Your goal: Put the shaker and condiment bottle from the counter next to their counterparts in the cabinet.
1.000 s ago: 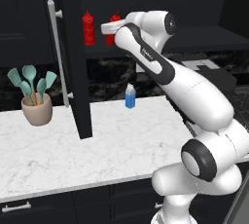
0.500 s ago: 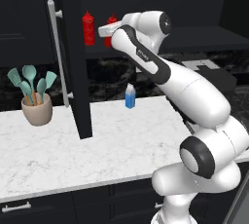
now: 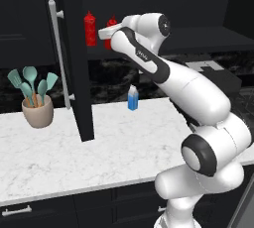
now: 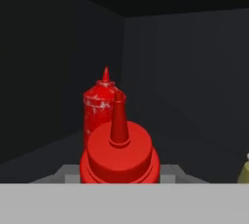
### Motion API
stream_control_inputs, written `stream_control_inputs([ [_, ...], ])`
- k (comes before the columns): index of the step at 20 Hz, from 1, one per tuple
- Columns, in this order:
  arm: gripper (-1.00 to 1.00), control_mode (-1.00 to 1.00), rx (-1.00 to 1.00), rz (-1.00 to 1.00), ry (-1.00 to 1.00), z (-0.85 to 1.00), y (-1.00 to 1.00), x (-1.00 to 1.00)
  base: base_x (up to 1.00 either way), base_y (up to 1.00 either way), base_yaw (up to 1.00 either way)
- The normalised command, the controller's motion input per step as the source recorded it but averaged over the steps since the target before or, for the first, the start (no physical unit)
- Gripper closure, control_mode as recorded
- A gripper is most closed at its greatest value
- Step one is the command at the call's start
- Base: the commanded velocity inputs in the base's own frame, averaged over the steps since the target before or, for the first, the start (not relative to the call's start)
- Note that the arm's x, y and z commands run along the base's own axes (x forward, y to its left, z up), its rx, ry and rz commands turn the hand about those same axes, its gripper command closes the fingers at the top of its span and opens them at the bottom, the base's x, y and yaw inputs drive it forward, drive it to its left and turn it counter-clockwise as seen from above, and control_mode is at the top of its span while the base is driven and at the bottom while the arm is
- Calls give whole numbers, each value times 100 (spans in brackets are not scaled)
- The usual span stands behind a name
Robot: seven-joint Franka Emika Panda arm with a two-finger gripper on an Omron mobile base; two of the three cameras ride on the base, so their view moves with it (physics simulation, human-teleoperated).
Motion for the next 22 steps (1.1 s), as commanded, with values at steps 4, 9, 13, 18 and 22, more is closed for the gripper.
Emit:
stream_control_inputs([
  [4, 100, -100, -3, 0, 0, -16, 14, 22, 0, 0, 0],
  [9, 100, -100, -4, 0, 0, -21, 17, 23, 0, 0, 0],
  [13, 100, -100, -2, 0, 0, -21, 12, 18, 0, 0, 0],
  [18, -100, -100, 0, 0, 0, -28, 6, 5, 0, 0, 0],
  [22, -100, -100, 0, 0, 0, -25, 2, 14, 0, 0, 0],
])
